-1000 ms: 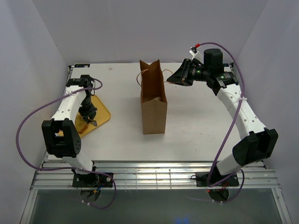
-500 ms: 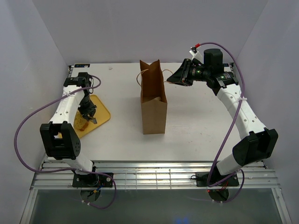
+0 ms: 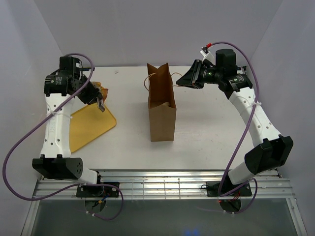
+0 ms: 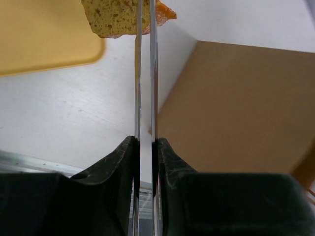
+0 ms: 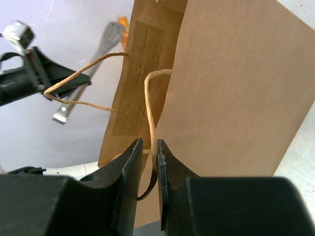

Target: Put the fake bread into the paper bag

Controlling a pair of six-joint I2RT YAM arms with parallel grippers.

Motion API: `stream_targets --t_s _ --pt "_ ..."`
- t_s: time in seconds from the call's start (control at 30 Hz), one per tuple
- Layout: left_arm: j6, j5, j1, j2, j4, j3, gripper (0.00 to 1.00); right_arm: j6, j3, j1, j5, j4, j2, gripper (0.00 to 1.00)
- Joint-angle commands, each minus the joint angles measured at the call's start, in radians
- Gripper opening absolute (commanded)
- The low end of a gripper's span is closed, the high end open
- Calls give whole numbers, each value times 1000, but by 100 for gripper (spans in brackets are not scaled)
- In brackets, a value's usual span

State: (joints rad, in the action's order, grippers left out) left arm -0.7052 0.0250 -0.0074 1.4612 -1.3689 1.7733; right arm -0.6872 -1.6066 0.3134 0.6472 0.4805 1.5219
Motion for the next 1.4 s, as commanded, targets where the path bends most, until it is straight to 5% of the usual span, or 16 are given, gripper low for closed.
stream_targets --t_s 0.0,0.13,0.3,0.53,1.07,1.37 --pt "-7 290 6 -68 48 119 0 35 -65 -11 -12 29 9 24" --pt "-83 530 6 -142 294 173 0 44 -99 -14 -12 58 20 24" --pt "-269 835 6 -252 656 57 0 64 -108 -14 -14 90 21 24" --pt "-565 1022 6 -286 1121 21 0 87 -124 -16 -14 119 30 24" --pt "-568 1032 -137 -341 1125 -267 0 75 -174 -17 -14 125 49 24" --pt "-357 949 -157 -334 840 -287 0 74 -185 -19 -26 129 54 24"
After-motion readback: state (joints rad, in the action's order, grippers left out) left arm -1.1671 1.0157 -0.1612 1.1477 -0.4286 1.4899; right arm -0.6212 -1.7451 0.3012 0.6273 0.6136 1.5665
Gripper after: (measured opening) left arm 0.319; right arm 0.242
